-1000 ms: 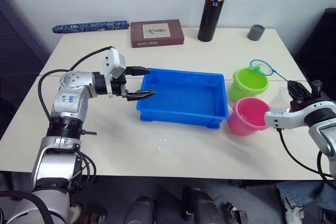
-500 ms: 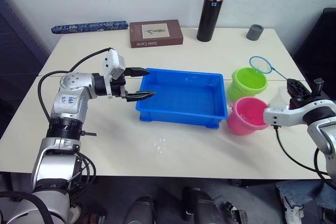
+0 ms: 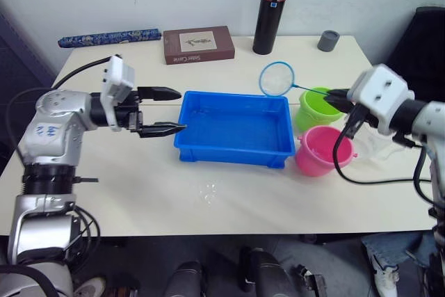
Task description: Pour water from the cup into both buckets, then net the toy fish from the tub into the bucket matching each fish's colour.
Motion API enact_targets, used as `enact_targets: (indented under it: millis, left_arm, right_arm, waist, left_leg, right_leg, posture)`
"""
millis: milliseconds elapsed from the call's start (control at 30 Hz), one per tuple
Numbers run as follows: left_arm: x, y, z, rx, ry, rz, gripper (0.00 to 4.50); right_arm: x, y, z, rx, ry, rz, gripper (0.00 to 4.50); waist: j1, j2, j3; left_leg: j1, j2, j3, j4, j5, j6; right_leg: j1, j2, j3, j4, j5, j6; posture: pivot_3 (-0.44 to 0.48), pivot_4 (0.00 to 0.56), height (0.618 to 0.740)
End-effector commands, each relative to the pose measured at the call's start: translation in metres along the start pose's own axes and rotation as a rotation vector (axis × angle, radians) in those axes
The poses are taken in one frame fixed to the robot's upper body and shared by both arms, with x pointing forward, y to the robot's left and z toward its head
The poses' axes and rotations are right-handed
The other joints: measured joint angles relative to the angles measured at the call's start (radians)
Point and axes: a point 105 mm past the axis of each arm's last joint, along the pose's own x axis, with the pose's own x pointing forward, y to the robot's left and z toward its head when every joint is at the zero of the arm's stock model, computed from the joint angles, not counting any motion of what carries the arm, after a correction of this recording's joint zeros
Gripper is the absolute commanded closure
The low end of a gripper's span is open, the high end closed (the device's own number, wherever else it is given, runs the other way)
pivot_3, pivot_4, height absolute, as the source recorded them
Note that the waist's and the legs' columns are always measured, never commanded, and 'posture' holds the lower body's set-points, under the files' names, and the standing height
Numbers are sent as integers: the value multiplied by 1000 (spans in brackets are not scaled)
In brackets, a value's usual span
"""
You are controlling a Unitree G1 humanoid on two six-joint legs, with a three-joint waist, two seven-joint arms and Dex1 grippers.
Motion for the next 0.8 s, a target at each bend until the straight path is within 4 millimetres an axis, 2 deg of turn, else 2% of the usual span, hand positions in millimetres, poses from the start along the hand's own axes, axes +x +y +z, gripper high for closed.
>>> enact_targets:
  millis: [33, 200, 300, 433, 800]
  left_arm:
    - [-16, -14, 26, -10, -47, -7, 27]
    - [-27, -32, 37, -53, -37, -30, 27]
    - [-27, -40, 32, -54, -1, -46, 27]
    - [-23, -55, 9, -68, 90, -87, 27]
    - [0, -68, -35, -72, 197, -196, 27]
  right_arm:
    - [5, 18, 12, 117, -74, 206, 4500]
    - [13, 53, 12, 173, -69, 475, 4500]
    - [19, 70, 11, 153, -82, 548, 4500]
    - [23, 104, 14, 208, -135, 662, 4500]
    - [49, 147, -6, 280, -98, 724, 4500]
  waist:
    - [3, 0, 0]
    - [9, 0, 0]
    - [6, 0, 0]
    - [5, 0, 0]
    - [5, 0, 0]
  left_leg:
    - [0, 0, -1, 0, 0, 0]
    - [-1, -2, -1, 2, -1, 1]
    - [-1, -2, -1, 2, -1, 2]
    - [-1, -2, -1, 1, -1, 1]
    - [-1, -3, -1, 3, -1, 1]
  right_leg:
    - [0, 0, 0, 0, 0, 0]
    - [0, -4, -1, 0, 0, 0]
    - [1, -5, -1, 0, 0, 0]
    - [1, -5, -1, 0, 0, 0]
    - [1, -5, -1, 0, 0, 0]
  posture:
    - [0, 150, 740]
    - [0, 150, 740]
    - [0, 150, 740]
    - [0, 150, 740]
    - [0, 150, 740]
